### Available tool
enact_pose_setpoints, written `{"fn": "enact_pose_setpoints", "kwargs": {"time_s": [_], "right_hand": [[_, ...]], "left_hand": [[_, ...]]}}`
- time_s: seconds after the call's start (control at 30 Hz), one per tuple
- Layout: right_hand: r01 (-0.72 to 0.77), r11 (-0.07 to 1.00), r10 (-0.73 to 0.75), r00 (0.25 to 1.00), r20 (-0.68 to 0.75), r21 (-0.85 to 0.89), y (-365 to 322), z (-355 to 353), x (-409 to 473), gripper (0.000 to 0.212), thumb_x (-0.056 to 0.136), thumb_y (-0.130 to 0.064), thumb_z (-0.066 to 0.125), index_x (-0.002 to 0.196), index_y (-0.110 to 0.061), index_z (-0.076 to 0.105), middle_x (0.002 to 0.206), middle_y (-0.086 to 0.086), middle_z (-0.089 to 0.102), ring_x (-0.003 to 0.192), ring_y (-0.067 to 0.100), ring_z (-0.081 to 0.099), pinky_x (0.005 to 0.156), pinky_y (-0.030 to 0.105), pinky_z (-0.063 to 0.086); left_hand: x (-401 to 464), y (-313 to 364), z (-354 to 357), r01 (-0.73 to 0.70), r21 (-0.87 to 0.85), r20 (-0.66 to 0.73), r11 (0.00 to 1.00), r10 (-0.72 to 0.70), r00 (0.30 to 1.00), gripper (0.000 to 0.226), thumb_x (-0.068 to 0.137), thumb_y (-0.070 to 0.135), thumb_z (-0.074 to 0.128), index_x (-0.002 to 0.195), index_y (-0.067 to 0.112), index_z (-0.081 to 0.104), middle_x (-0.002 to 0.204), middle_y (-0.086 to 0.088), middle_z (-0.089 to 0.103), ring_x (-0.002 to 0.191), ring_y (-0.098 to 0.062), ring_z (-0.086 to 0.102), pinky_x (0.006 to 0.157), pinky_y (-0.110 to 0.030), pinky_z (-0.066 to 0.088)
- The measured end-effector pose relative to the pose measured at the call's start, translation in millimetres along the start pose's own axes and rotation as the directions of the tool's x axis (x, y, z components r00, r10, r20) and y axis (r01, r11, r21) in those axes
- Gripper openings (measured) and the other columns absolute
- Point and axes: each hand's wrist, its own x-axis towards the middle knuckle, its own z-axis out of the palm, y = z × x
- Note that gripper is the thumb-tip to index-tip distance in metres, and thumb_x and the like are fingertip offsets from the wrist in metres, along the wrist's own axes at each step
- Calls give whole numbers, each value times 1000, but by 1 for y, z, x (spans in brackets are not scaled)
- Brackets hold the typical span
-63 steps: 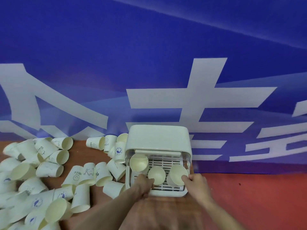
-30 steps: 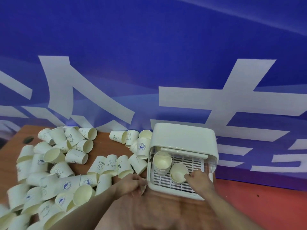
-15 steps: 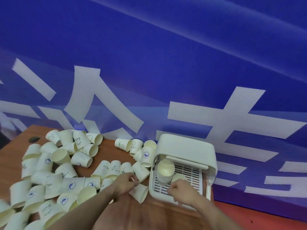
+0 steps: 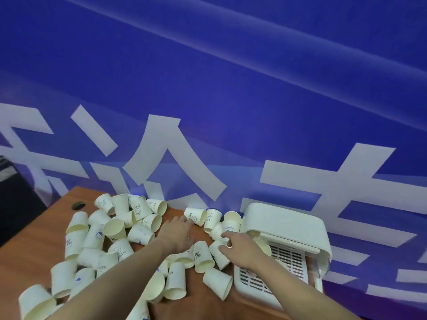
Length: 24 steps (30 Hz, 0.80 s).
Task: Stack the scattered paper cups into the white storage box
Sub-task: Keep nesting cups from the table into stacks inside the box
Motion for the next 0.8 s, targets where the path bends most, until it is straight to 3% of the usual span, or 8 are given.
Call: {"fn": "enact_pose_setpoints", "kwargs": {"time_s": [0.27,0.6,0.8], "right_hand": [[-57,996,51,995,-80,-69,-8,-9,35,51,90,-37,52,139,-26,48,130,3,60,116,21,57,92,31,47],[-113,909,73,991,-115,-401,-1,-8,94,39,95,-29,52,133,-24,51,122,7,61,110,26,56,87,33,46],[-203,874,188,979,-77,-441,1,-9,133,27,92,-14,53,118,-14,50,114,7,61,103,27,60,71,32,42]], "left_hand": [[31,-24,-3,-72,83,-15,994,74,997,46,94,40,45,136,21,44,136,-3,46,127,-23,42,102,-39,36],[95,-34,15,-300,334,68,894,294,953,37,92,29,57,126,16,52,123,-8,56,117,-27,49,96,-38,37],[138,-35,37,-336,387,147,859,302,942,39,91,26,57,127,16,50,123,-7,58,116,-27,52,87,-36,38]]}}
